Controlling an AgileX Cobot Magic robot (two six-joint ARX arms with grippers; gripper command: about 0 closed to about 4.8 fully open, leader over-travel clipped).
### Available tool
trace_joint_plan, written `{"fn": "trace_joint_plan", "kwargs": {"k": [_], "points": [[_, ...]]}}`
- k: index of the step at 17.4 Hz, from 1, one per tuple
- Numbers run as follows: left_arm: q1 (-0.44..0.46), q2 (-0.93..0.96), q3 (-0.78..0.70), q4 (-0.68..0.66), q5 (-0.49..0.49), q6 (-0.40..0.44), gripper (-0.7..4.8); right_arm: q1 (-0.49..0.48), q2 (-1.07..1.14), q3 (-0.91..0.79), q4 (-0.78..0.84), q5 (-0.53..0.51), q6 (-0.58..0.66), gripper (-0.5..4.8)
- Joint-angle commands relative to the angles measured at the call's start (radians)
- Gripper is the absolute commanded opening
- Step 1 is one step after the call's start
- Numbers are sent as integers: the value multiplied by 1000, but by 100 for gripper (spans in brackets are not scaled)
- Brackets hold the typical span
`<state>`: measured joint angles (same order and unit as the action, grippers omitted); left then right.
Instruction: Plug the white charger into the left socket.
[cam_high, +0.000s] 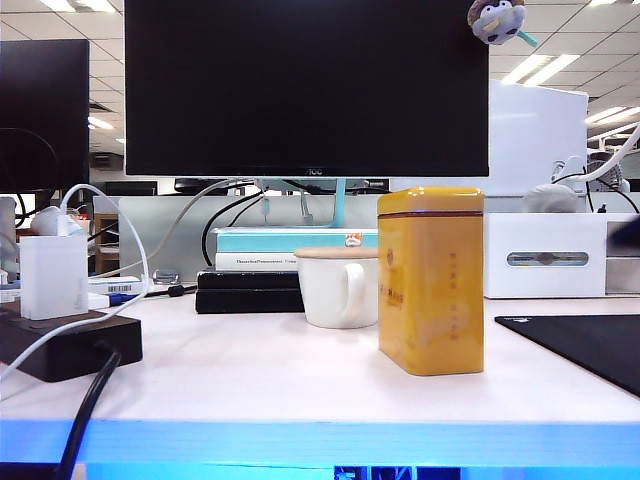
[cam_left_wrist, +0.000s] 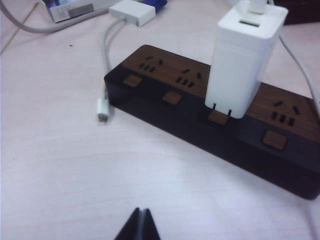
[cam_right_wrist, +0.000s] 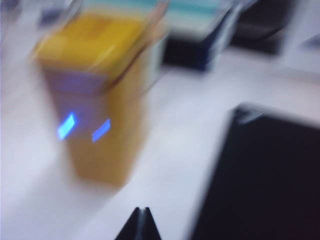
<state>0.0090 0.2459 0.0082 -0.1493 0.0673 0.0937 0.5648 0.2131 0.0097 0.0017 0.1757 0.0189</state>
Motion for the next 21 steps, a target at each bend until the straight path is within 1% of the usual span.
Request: {"fn": "trace_joint_plan", "kwargs": {"k": [1, 4, 5, 7, 10, 12, 14, 16, 18, 19, 21], "points": [[1, 0, 2, 8, 4, 0, -5, -126, -97, -9, 6, 6, 4, 0], [1, 0, 2, 8, 4, 0, -5, -254, -215, -9, -1, 7, 4, -1], [1, 0, 2, 8, 4, 0, -5, -291, -210, -9, 29, 10, 4, 0], [1, -4, 2, 11, 4, 0, -5, -339, -209, -8, 36, 6, 4, 0], [1, -7, 2, 8, 3, 0, -5, -383, -209, -8, 24, 8, 4, -1], [1, -8, 2, 8, 4, 0, -5, -384, -209, -8, 24, 6, 4, 0], [2, -63, 2, -19, 4, 0, -5, -384, -209, -9, -4, 4, 4, -1], [2, -159, 2, -19, 0, 1, -5, -380, -209, -9, -77, 0, 4, -1], [2, -248, 2, -7, 1, 0, -5, -379, -209, -9, -87, -53, 4, -1], [2, -243, 2, 19, 0, 2, -5, -379, -209, -9, -100, -107, 4, -1], [-1, -242, 2, 7, 2, 2, -5, -378, -209, -9, -164, -212, 4, 0]]}}
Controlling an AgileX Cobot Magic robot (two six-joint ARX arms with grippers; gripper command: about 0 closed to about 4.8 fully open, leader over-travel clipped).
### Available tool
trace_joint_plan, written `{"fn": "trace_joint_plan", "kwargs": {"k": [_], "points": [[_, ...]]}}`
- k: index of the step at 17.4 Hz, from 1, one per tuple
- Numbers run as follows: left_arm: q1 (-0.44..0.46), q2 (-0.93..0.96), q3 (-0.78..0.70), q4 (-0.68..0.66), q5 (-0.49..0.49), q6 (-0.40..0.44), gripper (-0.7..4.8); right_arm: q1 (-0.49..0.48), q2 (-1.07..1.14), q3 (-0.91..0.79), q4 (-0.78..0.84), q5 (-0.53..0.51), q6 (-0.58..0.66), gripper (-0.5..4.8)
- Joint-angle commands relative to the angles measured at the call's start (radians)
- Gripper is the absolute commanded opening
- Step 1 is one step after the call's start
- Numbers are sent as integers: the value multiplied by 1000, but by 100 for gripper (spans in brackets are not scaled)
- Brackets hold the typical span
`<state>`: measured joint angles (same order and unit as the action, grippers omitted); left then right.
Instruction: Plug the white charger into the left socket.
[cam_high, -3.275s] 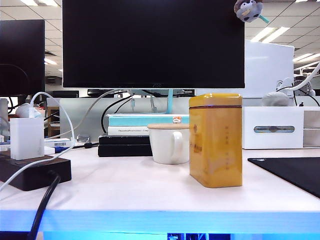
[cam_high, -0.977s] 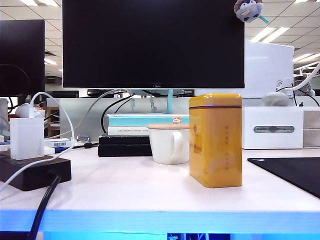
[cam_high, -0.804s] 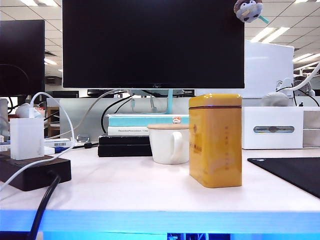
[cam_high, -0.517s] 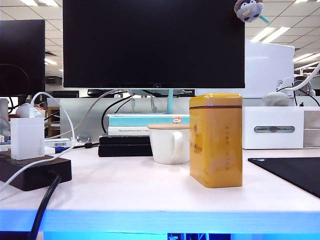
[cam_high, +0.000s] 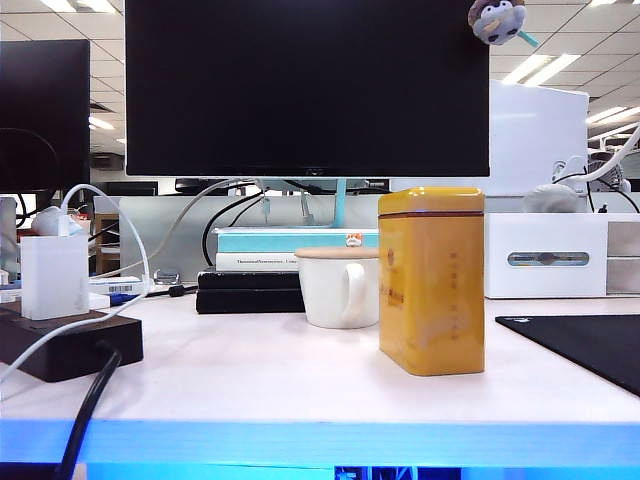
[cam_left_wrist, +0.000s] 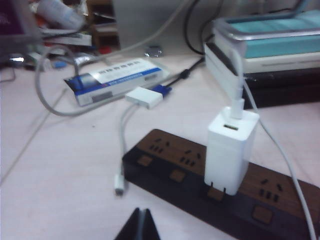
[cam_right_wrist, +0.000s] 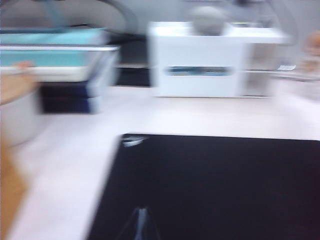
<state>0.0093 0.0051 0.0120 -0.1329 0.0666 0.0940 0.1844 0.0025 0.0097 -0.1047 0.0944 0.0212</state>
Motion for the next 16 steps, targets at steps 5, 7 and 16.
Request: {"fn": "trace_joint_plan", "kwargs": {"k": [5, 7, 16], "points": [[0, -2, -2, -26, 1, 1, -5, -2, 1, -9, -64, -113, 2, 0], [0, -2, -2, -26, 2, 1, -5, -2, 1, -9, -63, -114, 2, 0], [0, -2, -2, -26, 1, 1, -5, -2, 1, -9, -62, -116, 2, -1]]}}
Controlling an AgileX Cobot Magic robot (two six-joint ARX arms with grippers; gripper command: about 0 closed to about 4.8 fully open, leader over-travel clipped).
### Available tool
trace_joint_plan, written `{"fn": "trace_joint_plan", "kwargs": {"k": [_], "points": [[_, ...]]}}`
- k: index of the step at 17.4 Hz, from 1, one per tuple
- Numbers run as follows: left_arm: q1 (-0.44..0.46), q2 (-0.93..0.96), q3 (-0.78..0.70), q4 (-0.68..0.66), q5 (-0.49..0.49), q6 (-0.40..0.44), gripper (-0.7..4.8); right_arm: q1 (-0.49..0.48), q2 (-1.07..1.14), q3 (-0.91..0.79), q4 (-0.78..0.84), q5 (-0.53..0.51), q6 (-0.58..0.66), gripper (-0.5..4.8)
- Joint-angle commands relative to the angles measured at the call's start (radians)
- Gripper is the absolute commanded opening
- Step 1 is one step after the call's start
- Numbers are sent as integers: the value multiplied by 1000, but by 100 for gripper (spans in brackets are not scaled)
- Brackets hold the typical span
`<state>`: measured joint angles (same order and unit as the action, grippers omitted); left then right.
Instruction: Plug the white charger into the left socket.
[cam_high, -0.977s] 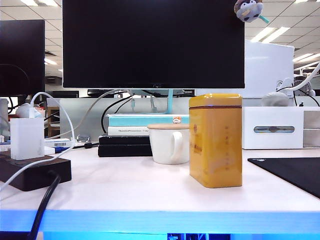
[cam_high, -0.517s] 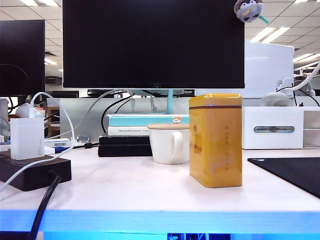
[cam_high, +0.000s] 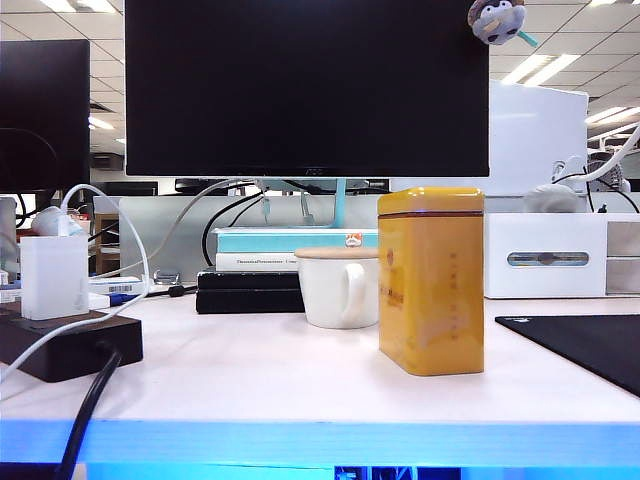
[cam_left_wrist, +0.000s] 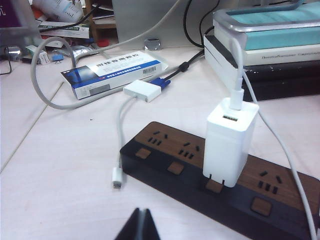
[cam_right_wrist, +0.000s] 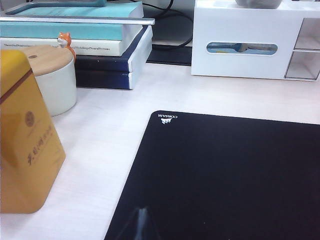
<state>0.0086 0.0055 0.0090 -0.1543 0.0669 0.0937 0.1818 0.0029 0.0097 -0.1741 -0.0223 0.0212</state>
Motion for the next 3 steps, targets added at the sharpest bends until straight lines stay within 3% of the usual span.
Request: {"fn": "trace_joint_plan", "kwargs": {"k": [1, 3], "points": [[1, -2, 1, -5, 1, 2, -5, 0, 1, -9, 7, 1, 2, 0], [1, -2, 1, -5, 1, 2, -5, 0, 1, -9, 7, 1, 2, -1]]}}
